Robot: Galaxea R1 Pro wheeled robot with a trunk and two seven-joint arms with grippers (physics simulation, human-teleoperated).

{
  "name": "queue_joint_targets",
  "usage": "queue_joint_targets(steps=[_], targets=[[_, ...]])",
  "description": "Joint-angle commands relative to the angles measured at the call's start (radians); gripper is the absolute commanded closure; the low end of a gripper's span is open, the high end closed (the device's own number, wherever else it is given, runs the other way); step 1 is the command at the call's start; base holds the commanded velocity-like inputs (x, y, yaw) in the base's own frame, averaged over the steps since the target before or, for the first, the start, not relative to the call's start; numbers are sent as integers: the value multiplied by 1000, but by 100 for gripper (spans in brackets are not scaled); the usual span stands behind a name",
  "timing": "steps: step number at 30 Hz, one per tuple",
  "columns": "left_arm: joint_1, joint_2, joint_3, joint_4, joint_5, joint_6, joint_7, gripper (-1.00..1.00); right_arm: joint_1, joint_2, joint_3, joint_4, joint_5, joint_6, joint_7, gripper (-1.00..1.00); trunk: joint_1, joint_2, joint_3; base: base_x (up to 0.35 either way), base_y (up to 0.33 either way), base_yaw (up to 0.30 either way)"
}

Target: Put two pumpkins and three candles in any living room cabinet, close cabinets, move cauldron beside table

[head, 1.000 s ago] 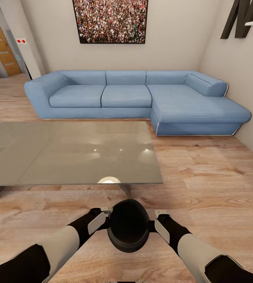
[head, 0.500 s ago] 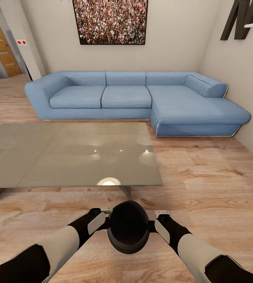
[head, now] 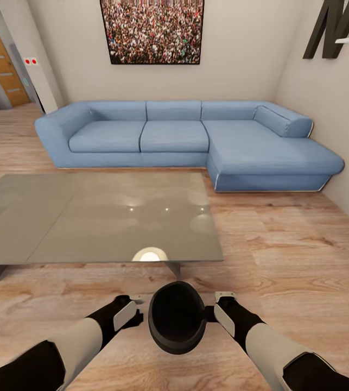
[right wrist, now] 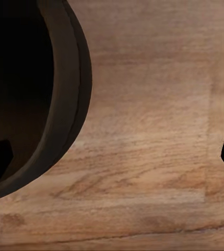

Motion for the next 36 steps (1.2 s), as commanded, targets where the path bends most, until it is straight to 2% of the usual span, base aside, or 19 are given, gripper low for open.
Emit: queue_joint_targets(steps=[1,3,4,9,10,11,12,16,19,20,21,24,25,29,32,36], targets=[[1,3,0,12,0,0,-4,-100,0,-4,-1,2,-3,0,2,-100,-4,7,3,0,0,0],[1,7,0,23,0,0,-10,-100,0,-11,-2,6,-5,0,3,-100,-12,21,9,0,0,0],[1,10,0,34,0,0,-23,-100,0,-24,-3,12,-7,-1,4,-100,-15,28,13,0,0,0],[1,10,0,34,0,0,-23,-100,0,-24,-3,12,-7,-1,4,-100,-35,63,28,0,0,0],[1,17,0,44,0,0,-38,-100,1,-35,-3,15,-9,-1,5,-100,-38,70,31,0,0,0],[3,30,0,111,-1,-1,-122,-100,4,-52,-3,33,-7,-9,5,-100,-42,77,35,0,0,0],[5,37,0,153,-1,-1,-168,-100,6,-62,-3,55,-5,-18,6,-100,-46,84,38,0,0,0],[42,42,0,193,-7,-13,-208,-100,16,-73,-2,125,-2,-54,6,-100,-61,112,50,0,0,0],[87,42,-1,201,-9,-70,-215,-100,36,-79,0,205,1,-140,6,-100,-73,133,60,0,0,0],[104,41,-1,201,-9,-87,-215,-100,50,-81,1,226,10,-183,6,-100,-77,140,63,0,0,0],[126,40,-1,202,-10,-108,-216,-100,78,-83,1,240,40,-237,6,-100,-81,147,66,0,0,0],[160,35,-3,202,-12,-151,-216,-100,113,-87,1,246,87,-294,6,-100,-92,168,75,0,0,0],[182,32,-4,202,-13,-189,-217,-100,136,-88,0,248,103,-323,6,-100,-96,175,78,0,0,0],[242,28,-6,202,-16,-290,-217,-100,203,-89,1,249,119,-427,6,-100,-111,203,91,0,0,0],[283,29,-6,202,-17,-338,-217,-100,250,-89,1,250,121,-491,6,-100,-123,224,100,0,0,0],[338,29,-6,203,-17,-411,-217,-100,293,-89,1,251,138,-506,6,-100,-138,252,113,0,0,0]])
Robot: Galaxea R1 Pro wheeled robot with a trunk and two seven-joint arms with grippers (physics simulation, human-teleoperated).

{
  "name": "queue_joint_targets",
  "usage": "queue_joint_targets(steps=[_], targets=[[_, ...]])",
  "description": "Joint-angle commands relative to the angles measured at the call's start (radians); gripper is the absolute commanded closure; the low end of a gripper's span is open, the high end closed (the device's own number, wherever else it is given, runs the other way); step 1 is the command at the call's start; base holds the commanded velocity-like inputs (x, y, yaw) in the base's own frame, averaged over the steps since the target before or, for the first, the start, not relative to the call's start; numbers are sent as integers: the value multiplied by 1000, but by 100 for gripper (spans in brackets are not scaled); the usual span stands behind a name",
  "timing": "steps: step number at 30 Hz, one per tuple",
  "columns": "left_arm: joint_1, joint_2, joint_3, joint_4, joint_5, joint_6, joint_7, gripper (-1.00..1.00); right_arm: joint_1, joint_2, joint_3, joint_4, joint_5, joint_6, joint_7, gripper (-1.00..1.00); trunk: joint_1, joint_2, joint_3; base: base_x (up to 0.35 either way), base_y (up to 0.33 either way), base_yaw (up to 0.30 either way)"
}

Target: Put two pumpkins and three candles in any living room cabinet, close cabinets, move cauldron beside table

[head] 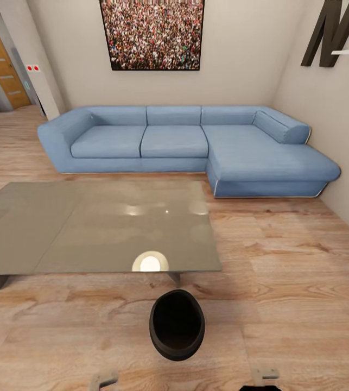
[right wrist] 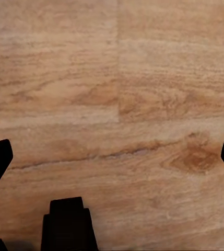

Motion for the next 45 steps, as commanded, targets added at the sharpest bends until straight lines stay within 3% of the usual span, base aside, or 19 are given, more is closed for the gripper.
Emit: queue_joint_targets(steps=[1,3,7,13,28,45], targets=[[13,0,0,0,0,-24,0,-100,7,0,0,0,11,-4,0,-100,-4,7,3,0,0,0],[52,0,0,1,0,-91,0,-100,26,1,0,0,30,-17,1,-100,-12,21,10,0,0,0],[71,-1,0,3,2,-115,-4,-100,39,4,0,0,33,-25,1,-100,-27,49,22,0,0,0],[86,-1,0,6,3,-121,-52,-100,53,6,0,0,33,-62,1,-100,-50,91,41,0,0,0],[99,-2,0,5,3,-121,-62,-100,63,8,-1,0,31,-68,0,-100,-107,196,88,0,0,7],[99,-2,0,5,8,-121,-62,-100,70,10,0,0,32,-68,1,-100,-107,196,88,0,0,272]])
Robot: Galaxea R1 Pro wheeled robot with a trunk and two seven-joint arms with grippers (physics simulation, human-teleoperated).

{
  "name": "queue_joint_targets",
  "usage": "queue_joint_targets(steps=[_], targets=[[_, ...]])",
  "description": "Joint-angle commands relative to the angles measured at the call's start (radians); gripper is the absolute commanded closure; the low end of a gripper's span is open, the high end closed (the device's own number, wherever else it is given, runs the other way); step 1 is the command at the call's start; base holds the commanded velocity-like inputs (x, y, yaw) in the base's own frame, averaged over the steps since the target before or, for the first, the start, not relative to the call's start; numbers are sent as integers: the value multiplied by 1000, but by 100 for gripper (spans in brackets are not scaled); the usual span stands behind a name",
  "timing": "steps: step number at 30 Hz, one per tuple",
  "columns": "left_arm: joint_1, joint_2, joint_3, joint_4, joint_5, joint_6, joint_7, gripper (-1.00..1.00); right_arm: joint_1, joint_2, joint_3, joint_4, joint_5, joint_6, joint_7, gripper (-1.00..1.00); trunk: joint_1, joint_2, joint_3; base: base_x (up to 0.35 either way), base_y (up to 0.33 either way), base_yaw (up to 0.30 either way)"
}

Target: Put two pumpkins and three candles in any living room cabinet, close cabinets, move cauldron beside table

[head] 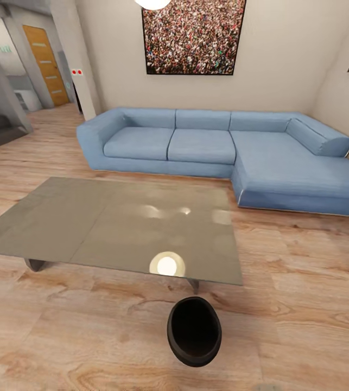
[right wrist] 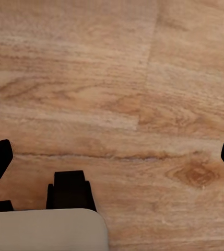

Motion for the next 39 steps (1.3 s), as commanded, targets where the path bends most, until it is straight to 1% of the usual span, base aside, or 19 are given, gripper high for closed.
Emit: queue_joint_targets(steps=[1,39], targets=[[0,0,0,0,0,0,0,-100,0,0,0,0,0,0,0,-100,0,0,0,0,0,284],[0,1,1,0,1,0,0,-100,5,0,0,-1,3,0,0,-100,0,0,0,0,0,284]])
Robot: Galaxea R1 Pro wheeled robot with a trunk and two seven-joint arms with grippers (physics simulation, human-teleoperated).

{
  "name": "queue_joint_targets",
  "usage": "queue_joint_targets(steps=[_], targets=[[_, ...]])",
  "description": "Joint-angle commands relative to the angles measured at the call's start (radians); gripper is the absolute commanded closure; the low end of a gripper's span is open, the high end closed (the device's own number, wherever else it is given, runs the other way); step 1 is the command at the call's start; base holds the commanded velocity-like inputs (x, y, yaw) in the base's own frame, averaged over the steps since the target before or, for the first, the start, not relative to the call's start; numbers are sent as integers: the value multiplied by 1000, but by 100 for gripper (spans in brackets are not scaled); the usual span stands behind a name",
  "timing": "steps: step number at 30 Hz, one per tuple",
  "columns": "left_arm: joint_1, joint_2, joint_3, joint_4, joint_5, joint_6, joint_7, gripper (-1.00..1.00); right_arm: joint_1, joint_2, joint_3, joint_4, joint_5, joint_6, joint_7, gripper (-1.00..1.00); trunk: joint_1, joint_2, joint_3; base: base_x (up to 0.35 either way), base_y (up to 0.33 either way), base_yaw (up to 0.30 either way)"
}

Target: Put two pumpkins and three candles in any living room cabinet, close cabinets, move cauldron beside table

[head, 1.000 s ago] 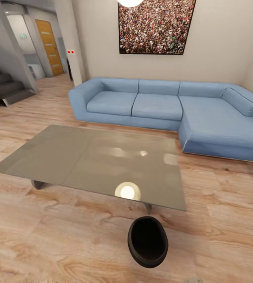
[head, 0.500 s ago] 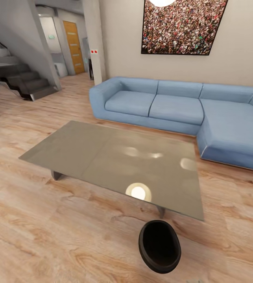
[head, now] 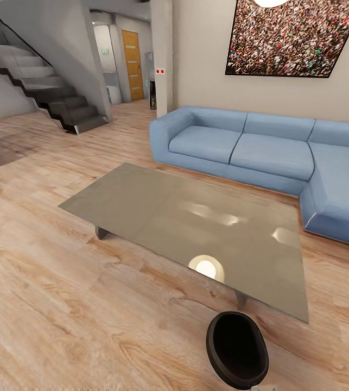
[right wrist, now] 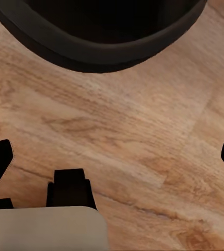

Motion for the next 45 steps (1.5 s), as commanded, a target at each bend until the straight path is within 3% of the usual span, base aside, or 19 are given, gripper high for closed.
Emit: queue_joint_targets(steps=[1,45], targets=[[0,0,0,0,0,0,0,-100,0,0,0,0,0,0,0,-100,0,0,0,0,0,284],[5,-2,-1,0,-5,0,-1,-100,0,0,2,0,0,0,1,-100,0,0,0,0,0,284]])
